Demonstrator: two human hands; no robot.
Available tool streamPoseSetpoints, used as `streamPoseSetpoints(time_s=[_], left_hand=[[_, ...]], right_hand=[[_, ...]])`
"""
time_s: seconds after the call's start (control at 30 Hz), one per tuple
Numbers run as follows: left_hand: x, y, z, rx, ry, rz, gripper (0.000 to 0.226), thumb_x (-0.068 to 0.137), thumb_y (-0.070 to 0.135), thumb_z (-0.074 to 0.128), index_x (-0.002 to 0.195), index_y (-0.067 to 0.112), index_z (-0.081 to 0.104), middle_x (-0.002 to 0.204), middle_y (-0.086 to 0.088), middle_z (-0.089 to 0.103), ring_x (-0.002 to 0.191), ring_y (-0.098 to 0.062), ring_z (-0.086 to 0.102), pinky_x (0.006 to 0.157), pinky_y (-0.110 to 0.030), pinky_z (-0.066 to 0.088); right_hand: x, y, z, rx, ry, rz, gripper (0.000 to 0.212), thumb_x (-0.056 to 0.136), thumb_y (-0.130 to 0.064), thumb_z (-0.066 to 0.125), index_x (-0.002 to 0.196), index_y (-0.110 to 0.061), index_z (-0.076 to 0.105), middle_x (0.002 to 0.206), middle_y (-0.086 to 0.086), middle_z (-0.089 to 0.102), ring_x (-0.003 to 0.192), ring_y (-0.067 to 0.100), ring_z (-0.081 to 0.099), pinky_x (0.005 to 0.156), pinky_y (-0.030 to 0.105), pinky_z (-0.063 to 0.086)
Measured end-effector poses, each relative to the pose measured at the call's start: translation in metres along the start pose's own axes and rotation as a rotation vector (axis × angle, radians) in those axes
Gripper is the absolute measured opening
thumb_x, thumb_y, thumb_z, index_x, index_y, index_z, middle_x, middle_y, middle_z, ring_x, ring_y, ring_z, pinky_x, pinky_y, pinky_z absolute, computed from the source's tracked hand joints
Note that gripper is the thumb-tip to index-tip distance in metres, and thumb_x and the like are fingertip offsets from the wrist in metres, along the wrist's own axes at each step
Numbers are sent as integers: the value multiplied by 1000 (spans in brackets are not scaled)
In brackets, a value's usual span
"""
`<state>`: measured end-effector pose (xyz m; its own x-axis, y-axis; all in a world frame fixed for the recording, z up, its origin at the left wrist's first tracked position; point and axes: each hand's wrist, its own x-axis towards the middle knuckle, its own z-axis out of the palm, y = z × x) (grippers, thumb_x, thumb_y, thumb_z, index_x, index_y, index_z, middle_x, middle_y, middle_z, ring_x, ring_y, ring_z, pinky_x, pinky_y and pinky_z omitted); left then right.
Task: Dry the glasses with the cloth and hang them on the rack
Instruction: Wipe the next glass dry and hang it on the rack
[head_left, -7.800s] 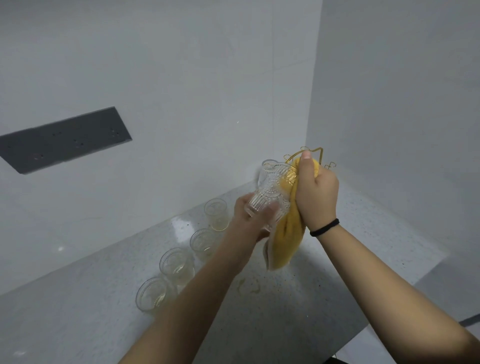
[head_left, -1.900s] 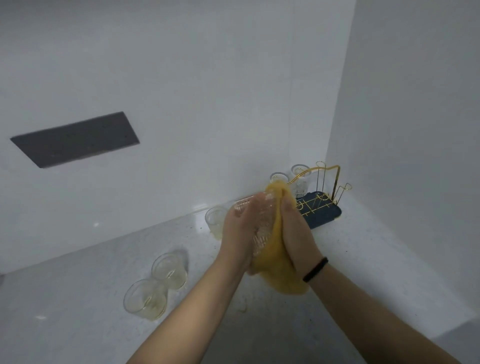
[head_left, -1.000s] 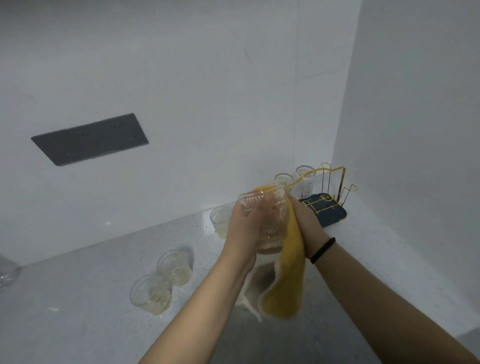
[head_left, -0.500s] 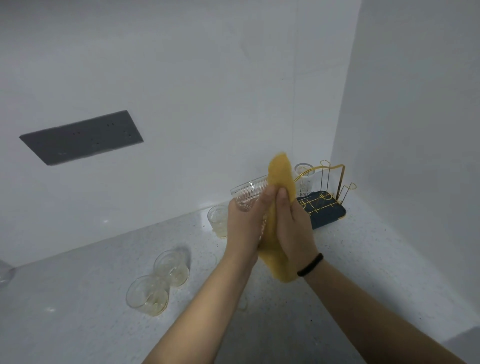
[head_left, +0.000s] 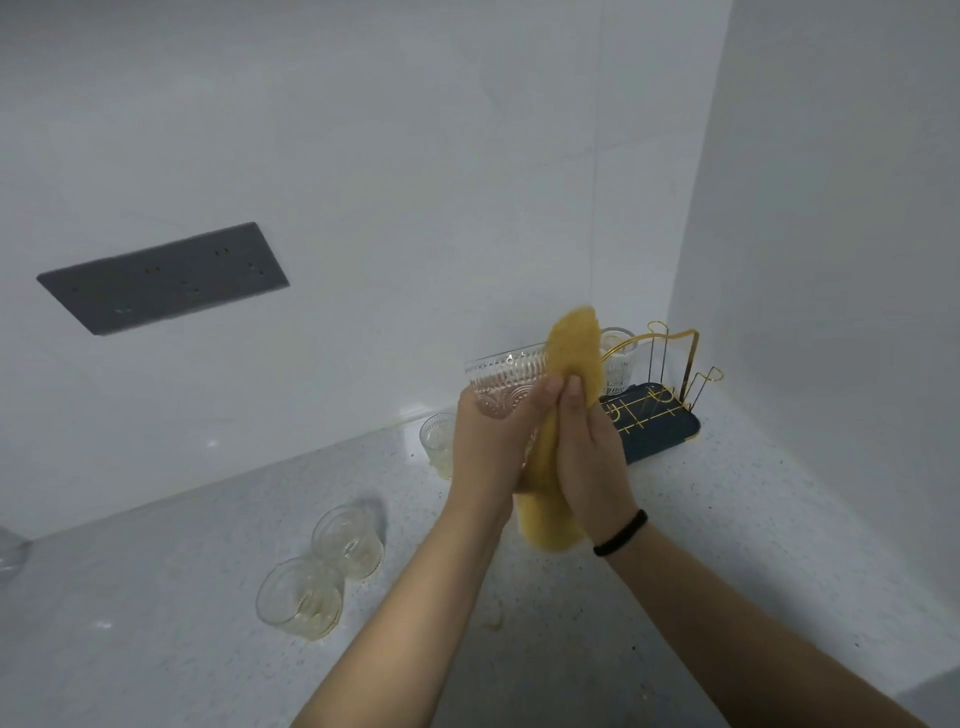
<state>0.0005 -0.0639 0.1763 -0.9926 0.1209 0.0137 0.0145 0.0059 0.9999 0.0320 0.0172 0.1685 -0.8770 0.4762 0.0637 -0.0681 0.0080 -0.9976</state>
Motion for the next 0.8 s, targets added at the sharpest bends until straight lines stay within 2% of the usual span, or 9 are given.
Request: streamPoseSetpoints(time_s=[0.07, 0.13, 0.27, 0.37, 0.4, 0.5, 0.63, 0.7, 0.8], left_hand=[[-2, -3, -3, -81, -68, -20, 60, 65, 55, 77, 94, 3, 68, 89, -22, 70, 80, -37, 69, 74, -49, 56], [-1, -2, -4, -154, -67, -36, 58, 67, 54, 76, 104, 9, 70, 106, -24, 70, 100, -42, 68, 89, -57, 54], [12, -8, -8, 93, -7, 82, 83, 71, 84, 52, 89, 3, 57, 84, -24, 56, 75, -27, 58, 69, -50, 49], [11, -11, -6, 237, 28, 1, 114, 66, 90, 44, 119, -10, 51, 108, -21, 66, 96, -38, 64, 78, -52, 54], [9, -10, -6, 219, 25, -20, 115, 61, 90, 50, 121, -8, 52, 99, -14, 67, 87, -30, 65, 71, -42, 55], [8, -13, -7, 93, -43, -12, 91, 59, 81, 68, 106, 3, 66, 85, -9, 70, 76, -21, 66, 68, -34, 55], [3, -14, -7, -42, -104, -29, 37, 89, 48, 62, 100, 12, 66, 83, 5, 69, 76, -7, 67, 66, -21, 53], [5, -11, -5, 24, -39, 31, 40, 94, 49, 57, 110, 12, 58, 87, 10, 57, 74, 4, 58, 67, -12, 47], [8, -11, -2, 172, 59, 79, 70, 86, 65, 52, 111, 0, 51, 85, -5, 56, 75, -13, 57, 70, -23, 48]], right_hand=[[12, -7, -5, 107, -62, 178, 46, 97, -48, 28, 83, -23, 64, 66, -7, 66, 63, 4, 61, 54, 16, 46], [22, -10, -10, 150, -133, 306, 48, 96, -53, 31, 78, -26, 67, 65, -7, 71, 62, 7, 64, 55, 21, 49], [16, -3, 1, 10, -78, 201, 54, 96, -52, 26, 105, -15, 63, 86, 4, 67, 84, 19, 64, 74, 29, 51], [2, 12, 6, -62, 22, -24, 51, 93, -49, 28, 93, -8, 57, 76, 11, 60, 72, 20, 58, 68, 27, 49], [-1, 14, 7, -66, 23, -60, 53, 91, -50, 28, 89, -6, 57, 71, 8, 57, 66, 17, 56, 63, 24, 47], [11, 6, 2, 13, -14, 85, 53, 96, -48, 26, 88, -10, 63, 70, 0, 60, 64, 10, 58, 57, 15, 48], [27, -4, -8, 217, -111, 380, 46, 94, -53, 36, 74, -23, 66, 64, -4, 70, 70, 15, 65, 73, 35, 56], [21, -3, -6, 196, -102, 299, 46, 94, -54, 31, 82, -26, 65, 71, -3, 73, 73, 15, 68, 71, 33, 56], [6, 7, 1, 41, 3, 58, 48, 95, -51, 27, 89, -15, 59, 83, 13, 64, 79, 24, 63, 76, 38, 54]])
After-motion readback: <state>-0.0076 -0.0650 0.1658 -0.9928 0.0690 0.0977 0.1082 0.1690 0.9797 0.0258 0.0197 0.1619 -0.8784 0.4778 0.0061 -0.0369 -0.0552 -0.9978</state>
